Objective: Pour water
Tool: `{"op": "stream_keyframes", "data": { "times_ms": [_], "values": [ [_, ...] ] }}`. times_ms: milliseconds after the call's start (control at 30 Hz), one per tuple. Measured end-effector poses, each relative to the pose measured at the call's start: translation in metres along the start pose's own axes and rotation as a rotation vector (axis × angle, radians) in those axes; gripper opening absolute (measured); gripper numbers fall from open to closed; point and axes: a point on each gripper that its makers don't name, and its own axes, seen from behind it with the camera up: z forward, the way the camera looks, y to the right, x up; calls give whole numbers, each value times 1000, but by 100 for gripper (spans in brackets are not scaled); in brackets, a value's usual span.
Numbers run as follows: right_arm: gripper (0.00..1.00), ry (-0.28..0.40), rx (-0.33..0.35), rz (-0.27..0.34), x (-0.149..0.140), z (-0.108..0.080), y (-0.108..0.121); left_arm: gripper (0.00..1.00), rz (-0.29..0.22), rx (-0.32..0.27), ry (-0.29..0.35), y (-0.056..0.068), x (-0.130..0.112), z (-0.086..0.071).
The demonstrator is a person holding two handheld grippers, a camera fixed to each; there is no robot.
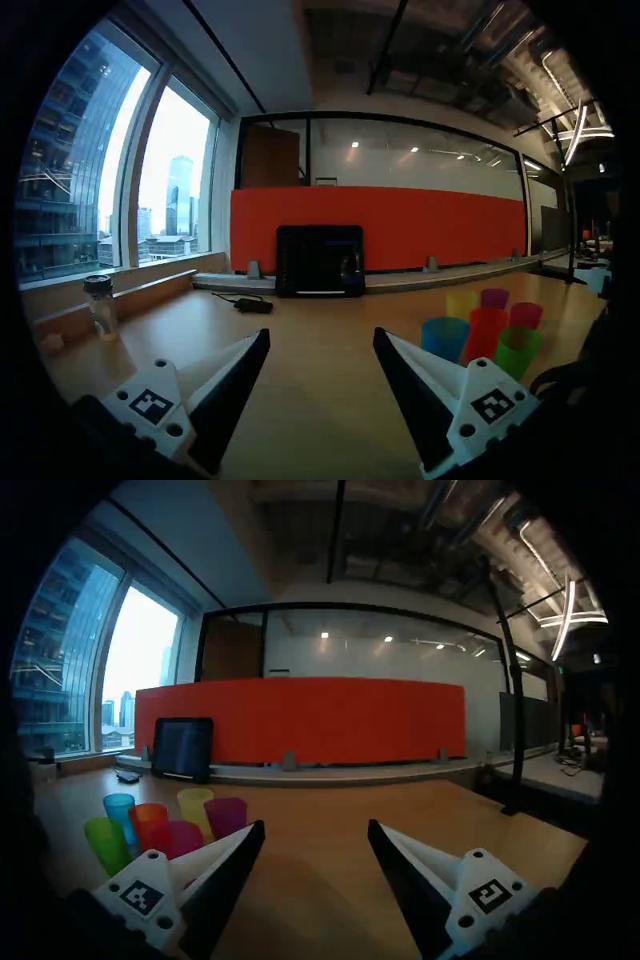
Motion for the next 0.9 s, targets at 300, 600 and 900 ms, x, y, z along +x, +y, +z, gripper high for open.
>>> {"op": "stream_keyframes", "data": {
  "times_ms": [300, 600, 900],
  "values": [
    [100, 0, 4, 0, 2, -1, -1, 96, 2, -3, -1, 1, -1, 1],
    [100, -21, 30, -17, 6, 4, -5, 96, 7, -19, -31, 5, -3, 4],
    [100, -30, 55, -26, 42, 9, -10, 96, 21, -54, -35, 6, 33, 12]
  ]
}}
